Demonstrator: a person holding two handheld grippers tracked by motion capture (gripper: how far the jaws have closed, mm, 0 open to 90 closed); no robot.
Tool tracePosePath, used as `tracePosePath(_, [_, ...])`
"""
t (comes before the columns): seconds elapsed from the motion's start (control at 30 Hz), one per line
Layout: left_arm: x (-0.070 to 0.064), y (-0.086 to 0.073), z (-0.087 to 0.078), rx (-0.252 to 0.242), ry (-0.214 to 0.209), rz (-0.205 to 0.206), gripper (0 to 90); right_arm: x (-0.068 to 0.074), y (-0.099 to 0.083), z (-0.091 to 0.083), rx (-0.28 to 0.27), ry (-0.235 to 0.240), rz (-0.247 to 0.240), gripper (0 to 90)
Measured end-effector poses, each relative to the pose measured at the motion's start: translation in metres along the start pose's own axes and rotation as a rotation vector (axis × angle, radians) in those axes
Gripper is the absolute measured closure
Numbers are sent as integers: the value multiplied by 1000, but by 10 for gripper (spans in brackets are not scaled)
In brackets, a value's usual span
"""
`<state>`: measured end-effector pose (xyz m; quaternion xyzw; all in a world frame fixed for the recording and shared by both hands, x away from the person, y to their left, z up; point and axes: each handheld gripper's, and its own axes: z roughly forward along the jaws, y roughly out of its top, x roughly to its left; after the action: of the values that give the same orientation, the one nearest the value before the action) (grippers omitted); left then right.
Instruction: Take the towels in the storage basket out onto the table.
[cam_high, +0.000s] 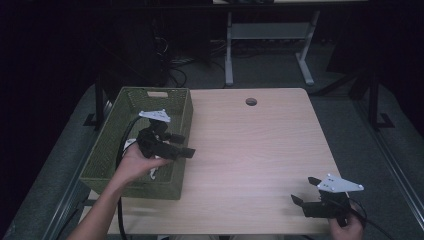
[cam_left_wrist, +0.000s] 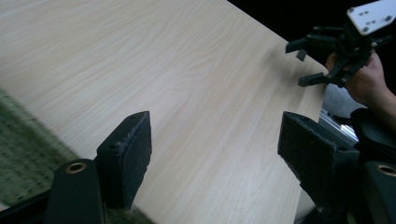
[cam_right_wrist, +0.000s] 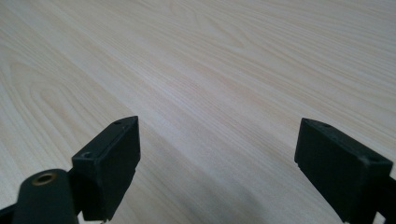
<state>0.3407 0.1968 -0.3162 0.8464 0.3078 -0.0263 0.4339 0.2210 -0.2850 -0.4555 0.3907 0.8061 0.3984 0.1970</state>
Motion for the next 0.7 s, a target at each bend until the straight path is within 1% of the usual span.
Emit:
tracePosePath(0.07, [4,-2,-4,-5,9,-4,261,-1,0,0,-1,2,-2,140])
tracePosePath(0.1, [5,-2,-5,-6,12,-13,264,-1,0,0,0,1,-4,140])
tracePosePath(0.17, [10,-4,-10,-22,5,-31,264,-1,0,0,-1,-2,-4,140])
tracePosePath(0.23, [11,-4,-11,-22,6,-35,265,0,0,0,-1,-3,-4,140])
tracePosePath(0.37, [19,-8,-19,-33,12,-47,267,0,0,-1,-2,-4,0,140])
tracePosePath(0.43, [21,-8,-20,-28,16,-49,276,0,0,-1,-5,-5,0,140])
tracePosePath(0.47, [25,-10,-23,-21,23,-55,275,1,0,-1,-6,-7,1,140])
tracePosePath(0.5, [25,-10,-23,-21,23,-55,273,1,0,-1,-6,-7,1,140])
tracePosePath(0.53, [30,-11,-27,-23,28,-60,269,1,1,-1,-7,-6,-7,140])
tracePosePath(0.67, [40,-16,-35,-16,37,-78,269,4,2,0,-6,-3,-12,140])
tracePosePath(0.7, [40,-16,-35,-16,37,-78,270,4,2,0,-6,-3,-12,140])
